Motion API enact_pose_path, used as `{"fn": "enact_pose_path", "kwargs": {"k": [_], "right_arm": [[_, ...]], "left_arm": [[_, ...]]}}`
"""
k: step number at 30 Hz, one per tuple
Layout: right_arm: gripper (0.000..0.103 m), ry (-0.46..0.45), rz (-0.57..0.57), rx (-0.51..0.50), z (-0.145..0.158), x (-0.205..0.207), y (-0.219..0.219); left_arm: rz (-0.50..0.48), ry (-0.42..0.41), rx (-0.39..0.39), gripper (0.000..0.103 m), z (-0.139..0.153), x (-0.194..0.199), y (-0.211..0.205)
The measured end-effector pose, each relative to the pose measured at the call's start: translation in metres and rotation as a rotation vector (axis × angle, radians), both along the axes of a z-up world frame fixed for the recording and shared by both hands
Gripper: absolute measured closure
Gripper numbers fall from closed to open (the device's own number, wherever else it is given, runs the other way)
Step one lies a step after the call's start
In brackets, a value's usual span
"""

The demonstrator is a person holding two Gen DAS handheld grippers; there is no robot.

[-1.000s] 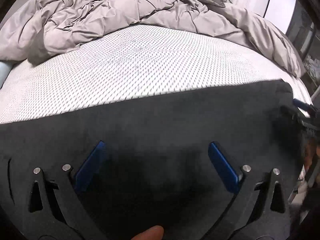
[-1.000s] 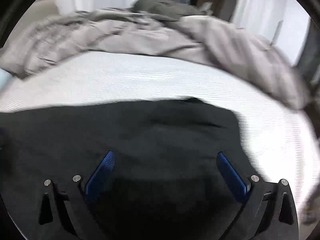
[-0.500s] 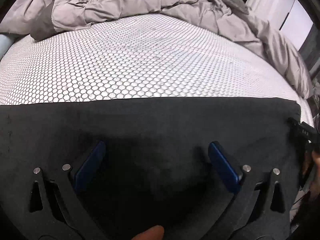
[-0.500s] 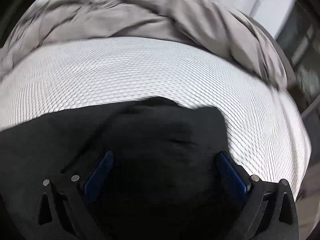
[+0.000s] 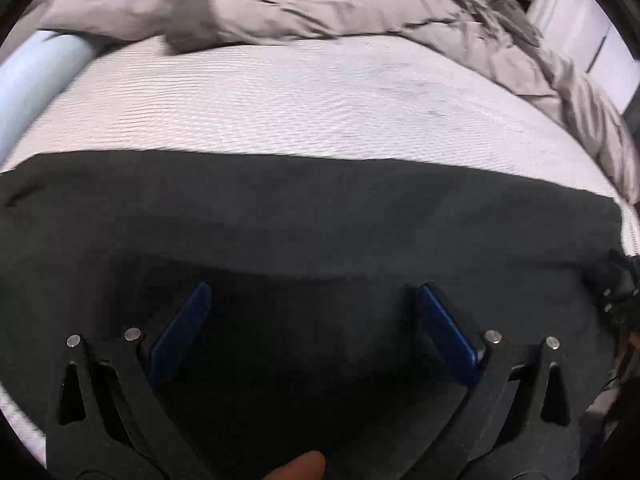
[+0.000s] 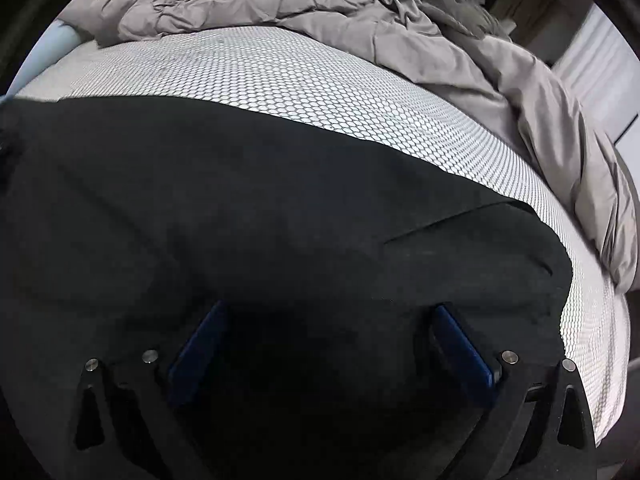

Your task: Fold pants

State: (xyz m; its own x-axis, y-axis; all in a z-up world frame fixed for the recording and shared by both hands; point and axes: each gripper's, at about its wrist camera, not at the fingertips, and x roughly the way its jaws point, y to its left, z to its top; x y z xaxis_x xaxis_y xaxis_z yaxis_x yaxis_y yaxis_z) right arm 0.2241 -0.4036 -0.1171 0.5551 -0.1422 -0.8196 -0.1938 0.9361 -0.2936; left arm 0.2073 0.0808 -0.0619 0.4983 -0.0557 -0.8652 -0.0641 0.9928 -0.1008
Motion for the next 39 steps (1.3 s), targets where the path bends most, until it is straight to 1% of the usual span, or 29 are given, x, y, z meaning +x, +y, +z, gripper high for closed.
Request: {"fn": "enact_pose_path", "kwargs": {"k": [1, 2, 3, 4, 5, 6, 7, 8, 10, 11, 12, 13, 14, 15, 17, 18, 21, 23, 25, 26, 27, 29, 30, 31, 33, 35, 37, 38, 39], "right_arm": [[0.000, 0.008, -0.011, 0.019, 0.000, 0.000, -0.002], [0.000, 0.011, -0.017, 0.029, -0.001, 0.001, -0.003], [0.000, -0.001, -0.020, 0.023, 0.001, -0.001, 0.000], [0.000, -0.015, -0.017, 0.013, 0.003, -0.005, 0.003], [0.000, -0.034, -0.001, 0.004, 0.007, -0.010, 0.010], [0.000, -0.049, 0.040, 0.018, 0.011, -0.016, 0.019], [0.000, -0.057, 0.086, 0.043, 0.015, -0.022, 0.027], [0.000, -0.068, 0.140, 0.080, 0.019, -0.029, 0.039], [0.000, -0.059, 0.205, 0.138, 0.022, -0.035, 0.057], [0.000, -0.032, 0.240, 0.162, 0.020, -0.037, 0.067], [0.000, -0.002, 0.276, 0.158, 0.015, -0.039, 0.078], [0.000, 0.014, 0.297, 0.115, 0.008, -0.040, 0.086], [0.000, 0.025, 0.305, 0.066, 0.000, -0.040, 0.089], [0.000, 0.034, 0.308, 0.055, -0.004, -0.038, 0.087], [0.000, 0.058, 0.289, 0.100, -0.004, -0.035, 0.079], [0.000, 0.068, 0.269, 0.112, -0.004, -0.037, 0.076], [0.000, 0.067, 0.248, 0.122, -0.004, -0.039, 0.066], [0.000, 0.054, 0.253, 0.103, -0.004, -0.043, 0.070], [0.000, 0.040, 0.261, 0.083, -0.005, -0.049, 0.076], [0.000, 0.037, 0.264, 0.078, -0.005, -0.048, 0.075], [0.000, 0.039, 0.263, 0.078, -0.006, -0.048, 0.077], [0.000, 0.044, 0.256, 0.087, -0.006, -0.049, 0.080], [0.000, 0.046, 0.254, 0.092, -0.002, -0.049, 0.075], [0.000, 0.048, 0.254, 0.097, -0.001, -0.047, 0.073], [0.000, 0.048, 0.253, 0.104, -0.001, -0.041, 0.070], [0.000, 0.047, 0.256, 0.108, -0.002, -0.037, 0.064], [0.000, 0.041, 0.264, 0.108, -0.003, -0.035, 0.064], [0.000, 0.042, 0.266, 0.110, -0.004, -0.034, 0.065], [0.000, 0.047, 0.266, 0.118, -0.005, -0.035, 0.065]], "left_arm": [[0.027, 0.014, 0.040, 0.001, 0.000, -0.001, 0.009], [0.047, 0.022, 0.053, 0.001, 0.004, -0.007, 0.013], [0.047, 0.014, 0.031, 0.001, 0.010, -0.014, 0.015], [0.002, -0.023, -0.044, 0.001, 0.020, -0.027, 0.012], [-0.049, -0.051, -0.097, 0.001, 0.024, -0.036, 0.006], [-0.096, -0.062, -0.120, 0.001, 0.026, -0.044, -0.002], [-0.167, -0.055, -0.116, 0.001, 0.025, -0.049, -0.018], [-0.211, -0.042, -0.098, 0.001, 0.020, -0.050, -0.029], [-0.249, -0.004, -0.025, 0.001, 0.001, -0.047, -0.043], [-0.245, 0.011, -0.004, 0.001, -0.006, -0.047, -0.043], [-0.242, 0.015, -0.003, 0.001, -0.011, -0.047, -0.040], [-0.249, -0.008, -0.031, 0.001, -0.011, -0.051, -0.030], [-0.247, -0.021, -0.030, 0.001, -0.009, -0.055, -0.024], [-0.232, -0.025, 0.004, 0.001, -0.006, -0.061, -0.014], [-0.190, -0.030, 0.036, 0.001, -0.006, -0.068, 0.003], [-0.168, -0.035, 0.023, 0.001, -0.004, -0.075, 0.015], [-0.138, -0.051, -0.010, 0.001, 0.007, -0.090, 0.028], [-0.137, -0.085, -0.061, 0.001, 0.022, -0.092, 0.029], [-0.146, -0.104, -0.081, 0.001, 0.032, -0.076, 0.018], [-0.156, -0.095, -0.080, 0.001, 0.032, -0.059, 0.008], [-0.176, -0.059, -0.076, 0.001, 0.025, -0.042, 0.001], [-0.177, 0.047, -0.033, 0.001, 0.002, -0.022, -0.007], [-0.162, 0.081, -0.005, 0.001, -0.008, -0.016, -0.005], [-0.166, 0.039, -0.004, 0.001, -0.008, -0.020, -0.003], [-0.172, 0.006, 0.003, 0.001, -0.002, -0.032, 0.005], [-0.139, -0.012, 0.066, 0.001, 0.003, -0.046, 0.018], [-0.104, -0.009, 0.147, 0.001, 0.012, -0.062, 0.032], [-0.097, -0.025, 0.152, 0.001, 0.019, -0.071, 0.036], [-0.100, -0.069, 0.125, 0.001, 0.032, -0.082, 0.047]]}}
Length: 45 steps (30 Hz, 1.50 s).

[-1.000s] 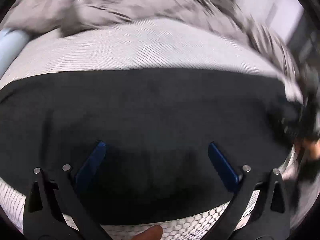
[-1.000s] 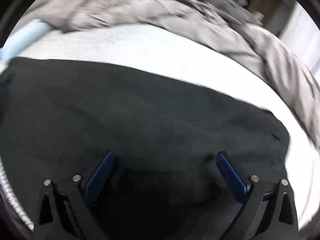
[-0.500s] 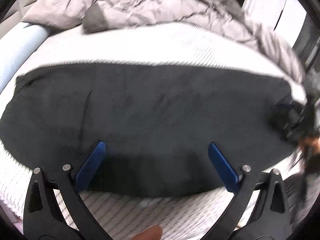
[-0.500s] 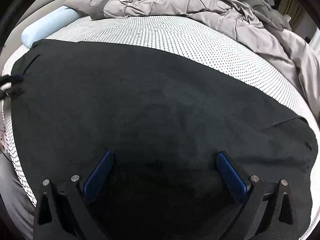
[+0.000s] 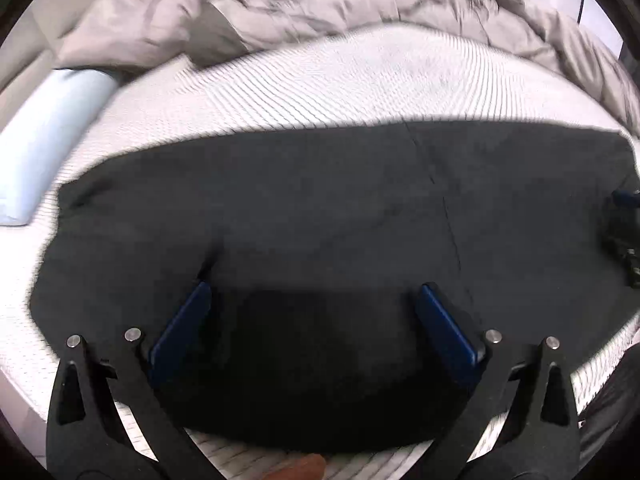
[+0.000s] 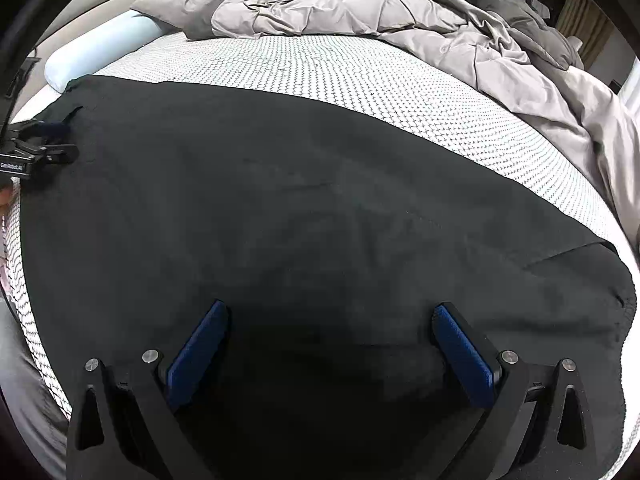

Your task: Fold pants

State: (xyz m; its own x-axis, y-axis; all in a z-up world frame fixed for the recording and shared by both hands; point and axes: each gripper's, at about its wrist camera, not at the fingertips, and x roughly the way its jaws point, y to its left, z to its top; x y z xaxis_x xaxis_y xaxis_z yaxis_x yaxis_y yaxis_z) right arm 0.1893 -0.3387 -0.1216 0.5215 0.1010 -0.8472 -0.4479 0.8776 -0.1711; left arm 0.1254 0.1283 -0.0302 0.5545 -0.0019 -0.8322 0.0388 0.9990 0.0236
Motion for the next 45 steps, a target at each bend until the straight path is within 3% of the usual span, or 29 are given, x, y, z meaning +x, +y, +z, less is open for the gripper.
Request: {"fn": "enact_pose_path", "kwargs": {"k": [2, 4, 8, 10, 12, 16, 19, 22, 24, 26, 28, 30, 32, 34, 37, 40, 43, 45], "right_arm": [[0.000, 0.008, -0.003, 0.011, 0.000, -0.003, 0.000], [0.000, 0.006, -0.006, 0.006, 0.000, -0.002, 0.000], [0.000, 0.004, -0.009, 0.001, 0.000, -0.002, 0.000], [0.000, 0.007, -0.008, 0.014, 0.000, -0.002, -0.001], [0.000, 0.009, -0.008, 0.024, -0.001, -0.002, -0.003], [0.000, 0.008, -0.003, 0.033, -0.002, -0.001, -0.005], [0.000, 0.005, -0.001, 0.025, -0.002, -0.001, -0.005], [0.000, 0.008, -0.002, 0.031, -0.002, 0.000, -0.005], [0.000, 0.005, -0.002, 0.030, -0.002, -0.001, -0.005], [0.000, 0.005, -0.002, 0.030, -0.003, 0.001, -0.005], [0.000, 0.005, -0.003, 0.034, -0.003, -0.001, -0.005], [0.000, 0.005, -0.001, 0.038, -0.003, 0.001, -0.006], [0.000, 0.005, -0.001, 0.037, -0.004, 0.001, -0.006], [0.000, 0.001, 0.001, 0.032, -0.004, 0.002, -0.006], [0.000, -0.006, 0.008, 0.026, -0.004, 0.001, -0.005], [0.000, -0.002, 0.008, 0.027, -0.004, 0.003, -0.004], [0.000, -0.001, 0.007, 0.028, -0.004, 0.003, -0.004], [0.000, -0.005, 0.006, 0.032, -0.003, 0.003, -0.004]], "left_arm": [[0.007, -0.061, -0.058, 0.001, 0.015, -0.014, 0.021], [0.044, -0.066, -0.063, 0.001, 0.020, -0.018, 0.046], [0.166, 0.063, -0.021, 0.001, -0.012, -0.018, 0.102], [0.163, 0.067, -0.114, 0.000, -0.024, -0.022, 0.127], [0.160, 0.010, -0.204, 0.000, -0.021, -0.036, 0.144], [0.183, -0.017, -0.262, 0.002, -0.014, -0.055, 0.159], [0.217, -0.042, -0.212, 0.007, -0.006, -0.058, 0.163], [0.247, -0.057, -0.250, 0.009, -0.013, -0.058, 0.170], [0.278, -0.037, -0.183, 0.031, -0.020, -0.043, 0.172], [0.278, -0.031, -0.113, 0.036, -0.024, -0.046, 0.167], [0.281, -0.046, -0.081, 0.053, -0.023, -0.050, 0.172], [0.306, -0.042, -0.092, 0.080, -0.024, -0.051, 0.182], [0.336, -0.044, -0.137, 0.089, -0.020, -0.050, 0.194], [0.352, -0.053, -0.240, 0.089, -0.010, -0.052, 0.204], [0.268, -0.081, -0.304, 0.088, 0.008, -0.041, 0.187], [0.166, -0.012, -0.212, 0.081, 0.001, -0.007, 0.154], [0.192, 0.075, -0.053, 0.080, -0.027, 0.026, 0.147], [0.235, 0.040, -0.045, 0.080, -0.030, 0.027, 0.160]]}}
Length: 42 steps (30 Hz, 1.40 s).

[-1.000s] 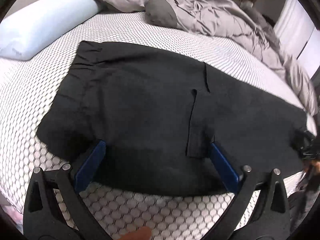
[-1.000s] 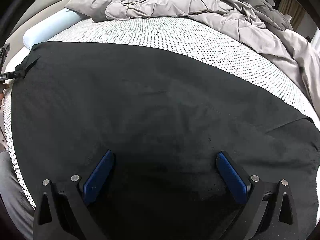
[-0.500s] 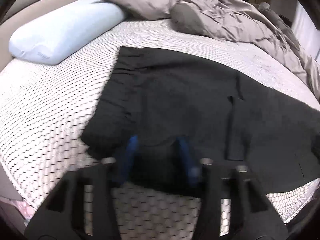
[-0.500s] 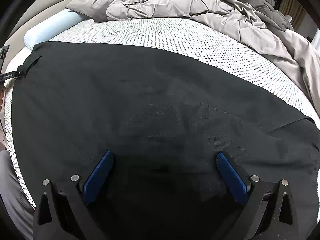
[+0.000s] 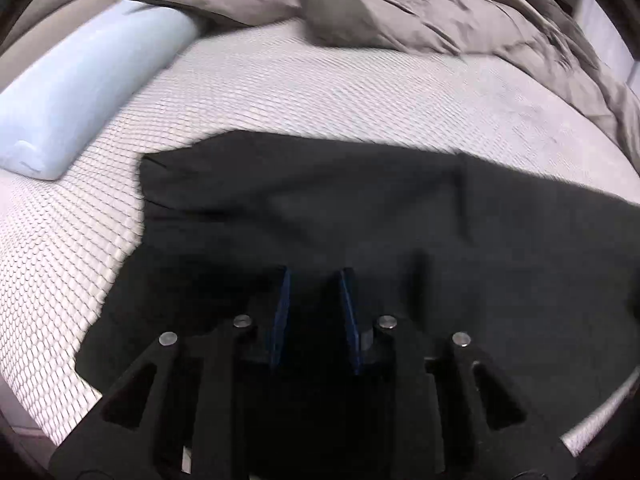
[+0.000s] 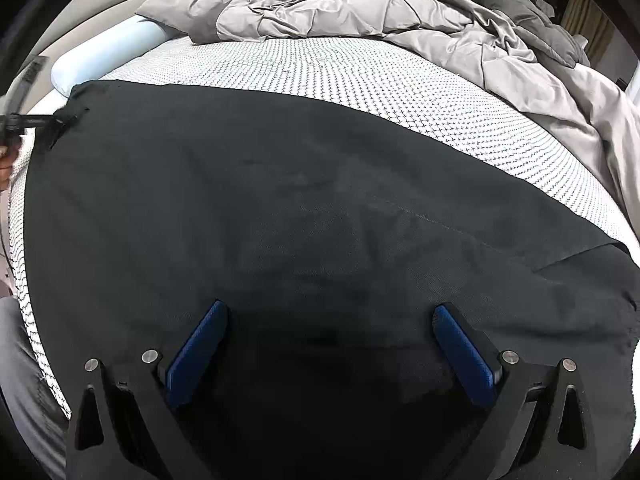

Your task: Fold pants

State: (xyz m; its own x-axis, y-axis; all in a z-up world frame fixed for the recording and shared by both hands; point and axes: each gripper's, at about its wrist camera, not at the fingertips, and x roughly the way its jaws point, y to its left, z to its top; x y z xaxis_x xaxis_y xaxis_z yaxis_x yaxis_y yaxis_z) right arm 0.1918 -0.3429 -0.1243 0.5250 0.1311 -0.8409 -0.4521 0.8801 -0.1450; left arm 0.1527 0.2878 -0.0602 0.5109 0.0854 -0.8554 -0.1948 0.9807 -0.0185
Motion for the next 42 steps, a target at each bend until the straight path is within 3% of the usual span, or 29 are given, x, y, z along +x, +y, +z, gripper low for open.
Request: {"fn": "enact_pose_path", "kwargs": {"k": [2, 4, 7, 9, 10, 11, 12, 13, 15, 16, 17, 20, 23, 26, 28, 30, 32, 34, 38, 42], "right_arm": [[0.000, -0.003, -0.004, -0.001, 0.000, 0.000, 0.001], [0.000, -0.012, -0.004, -0.003, 0.000, -0.002, 0.001], [0.000, -0.010, -0.004, 0.002, -0.001, -0.001, 0.001], [0.000, -0.009, -0.005, -0.002, -0.002, -0.002, 0.002], [0.000, -0.010, -0.005, -0.008, -0.002, -0.002, 0.003], [0.000, -0.013, -0.003, -0.011, -0.002, -0.002, 0.004], [0.000, -0.015, -0.002, -0.015, -0.002, -0.003, 0.005], [0.000, -0.015, -0.002, -0.015, -0.002, -0.003, 0.004], [0.000, -0.011, -0.006, -0.012, -0.002, -0.002, 0.004], [0.000, -0.010, -0.009, -0.012, -0.002, -0.002, 0.005], [0.000, -0.010, -0.011, -0.012, -0.002, -0.003, 0.005], [0.000, -0.014, -0.016, -0.012, -0.002, -0.003, 0.005], [0.000, -0.015, -0.013, -0.010, -0.001, -0.003, 0.005], [0.000, -0.030, -0.020, -0.004, 0.002, -0.002, 0.004], [0.000, -0.056, -0.049, 0.016, 0.008, -0.003, 0.003], [0.000, -0.048, -0.066, 0.043, 0.012, -0.007, 0.002], [0.000, -0.040, -0.048, 0.047, 0.014, -0.015, 0.004], [0.000, -0.070, -0.001, 0.014, 0.018, -0.028, 0.010], [0.000, -0.119, 0.028, -0.037, 0.021, -0.048, 0.003], [0.000, -0.119, -0.040, -0.046, 0.019, -0.063, -0.042]], "left_arm": [[0.078, -0.033, -0.085, 0.081, 0.002, -0.009, 0.023], [0.114, -0.046, -0.106, 0.086, 0.005, -0.013, 0.037], [0.140, -0.021, -0.072, 0.086, 0.017, -0.010, 0.029], [0.085, -0.054, -0.042, 0.084, 0.030, 0.001, 0.011], [0.027, -0.078, -0.034, 0.081, 0.034, 0.009, 0.002], [-0.012, -0.081, -0.021, 0.067, 0.035, 0.014, -0.007], [-0.047, -0.063, 0.004, 0.046, 0.032, 0.022, -0.017], [-0.066, -0.032, 0.032, 0.041, 0.025, 0.028, -0.021], [-0.016, 0.071, 0.111, 0.041, 0.000, 0.043, -0.012], [0.010, 0.078, 0.109, 0.041, -0.004, 0.052, -0.007], [0.045, 0.052, 0.060, 0.043, -0.006, 0.049, 0.008], [0.130, 0.002, -0.057, 0.070, 0.004, 0.030, 0.039], [0.158, -0.004, -0.059, 0.070, 0.020, 0.008, 0.040], [0.097, -0.019, -0.072, 0.063, 0.037, -0.006, -0.001], [0.007, -0.070, -0.088, 0.050, 0.043, -0.025, -0.047], [-0.097, -0.105, -0.061, 0.032, 0.043, -0.043, -0.099], [-0.190, -0.141, -0.081, 0.016, 0.038, -0.057, -0.145], [-0.270, -0.179, -0.143, 0.016, 0.031, -0.072, -0.188], [-0.287, -0.173, -0.187, 0.002, 0.009, -0.063, -0.257], [-0.320, -0.146, -0.061, 0.001, -0.007, -0.054, -0.308]]}}
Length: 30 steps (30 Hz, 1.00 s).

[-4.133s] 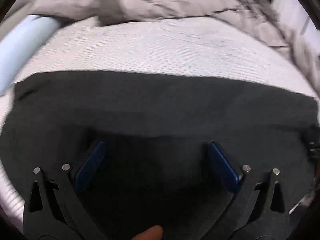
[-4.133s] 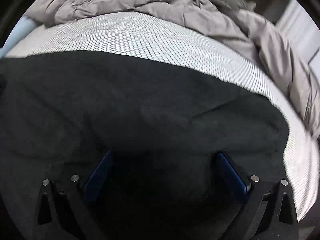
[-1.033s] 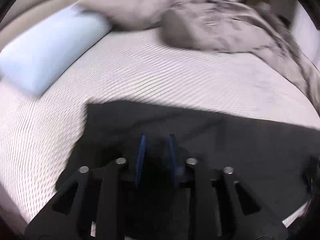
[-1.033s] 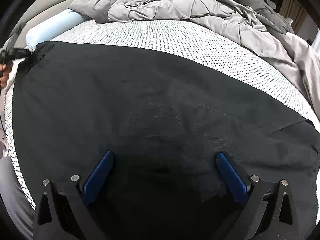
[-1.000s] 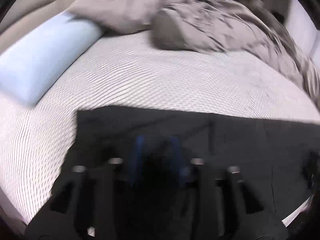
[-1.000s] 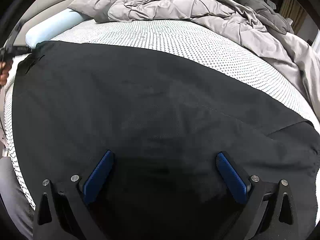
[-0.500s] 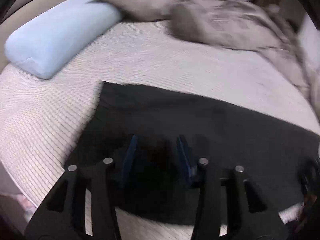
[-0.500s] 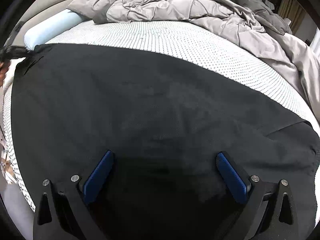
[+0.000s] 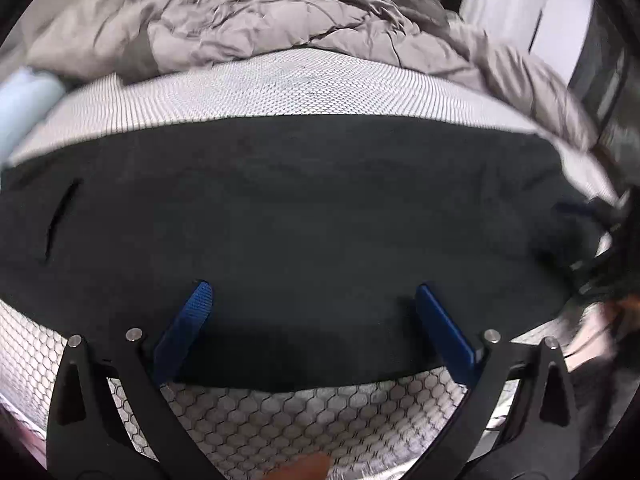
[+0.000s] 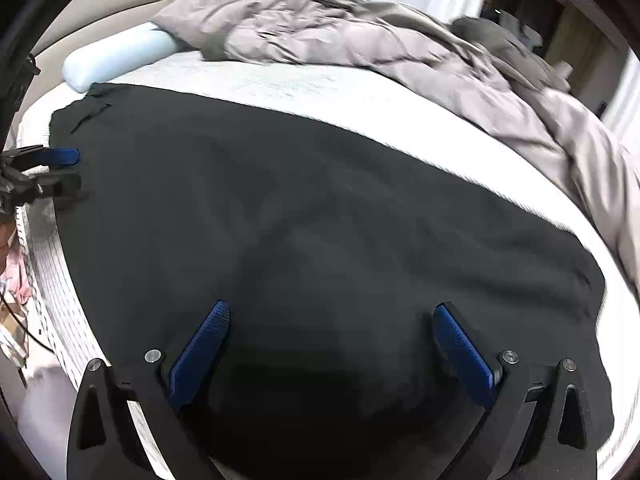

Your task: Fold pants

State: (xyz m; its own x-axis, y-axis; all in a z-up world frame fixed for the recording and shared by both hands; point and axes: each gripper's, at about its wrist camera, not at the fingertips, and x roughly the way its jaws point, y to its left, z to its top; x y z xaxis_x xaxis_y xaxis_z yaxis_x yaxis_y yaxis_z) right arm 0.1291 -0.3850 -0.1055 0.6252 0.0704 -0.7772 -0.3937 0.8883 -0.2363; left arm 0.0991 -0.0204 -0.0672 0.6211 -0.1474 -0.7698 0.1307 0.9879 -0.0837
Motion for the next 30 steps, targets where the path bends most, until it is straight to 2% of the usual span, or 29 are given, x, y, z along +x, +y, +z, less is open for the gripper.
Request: {"fn": "enact_pose_path", "kwargs": {"k": [1, 2, 6, 7, 9, 11, 12, 14, 15, 16, 17, 19, 22, 26, 28, 30], "right_arm": [[0.000, 0.006, -0.038, 0.003, 0.000, -0.003, -0.017], [0.000, 0.008, -0.087, 0.010, 0.001, -0.005, -0.037], [0.000, -0.046, -0.415, -0.021, 0.007, -0.016, -0.123], [0.000, -0.058, -0.491, -0.017, 0.007, -0.019, -0.140], [0.000, -0.058, -0.557, 0.026, 0.008, -0.021, -0.159], [0.000, -0.082, -0.575, 0.058, 0.014, -0.023, -0.165], [0.000, -0.094, -0.572, 0.118, 0.019, -0.027, -0.171], [0.000, -0.102, -0.572, 0.273, 0.028, -0.035, -0.186], [0.000, -0.102, -0.582, 0.390, 0.031, -0.038, -0.199], [0.000, -0.090, -0.595, 0.517, 0.032, -0.042, -0.213], [0.000, -0.077, -0.599, 0.581, 0.031, -0.044, -0.221], [0.000, -0.033, -0.607, 0.679, 0.027, -0.048, -0.236], [0.007, -0.002, -0.595, 0.677, 0.023, -0.054, -0.240], [0.009, 0.048, -0.574, 0.769, 0.008, -0.053, -0.245], [0.009, 0.062, -0.569, 0.796, 0.001, -0.041, -0.239], [0.009, 0.030, -0.554, 0.813, 0.001, -0.028, -0.233]], "left_arm": [[-0.003, -0.010, 0.048, 0.001, -0.002, 0.001, -0.009], [-0.006, -0.010, 0.063, 0.001, -0.003, -0.013, -0.011], [-0.005, 0.023, 0.074, 0.001, -0.012, -0.007, -0.015], [-0.006, 0.034, 0.080, 0.001, -0.010, -0.002, -0.007], [0.002, 0.019, 0.115, 0.001, 0.009, 0.009, -0.005], [-0.001, -0.029, 0.135, 0.001, 0.036, 0.025, -0.005], [-0.014, -0.054, 0.128, 0.001, 0.052, 0.026, -0.012], [-0.039, -0.084, 0.107, 0.001, 0.076, 0.028, -0.024], [-0.058, -0.107, 0.096, 0.001, 0.085, 0.025, -0.035], [-0.078, -0.124, 0.088, 0.001, 0.090, 0.021, -0.045], [-0.101, -0.134, 0.076, 0.001, 0.089, 0.018, -0.054], [-0.167, -0.122, 0.038, 0.001, 0.077, 0.011, -0.076], [-0.193, -0.083, 0.067, 0.001, 0.044, 0.004, -0.100], [-0.216, 0.029, 0.058, 0.001, 0.001, 0.003, -0.114], [-0.195, 0.046, 0.042, 0.001, -0.008, 0.006, -0.116], [-0.186, 0.048, 0.026, 0.001, -0.008, 0.010, -0.116]]}}
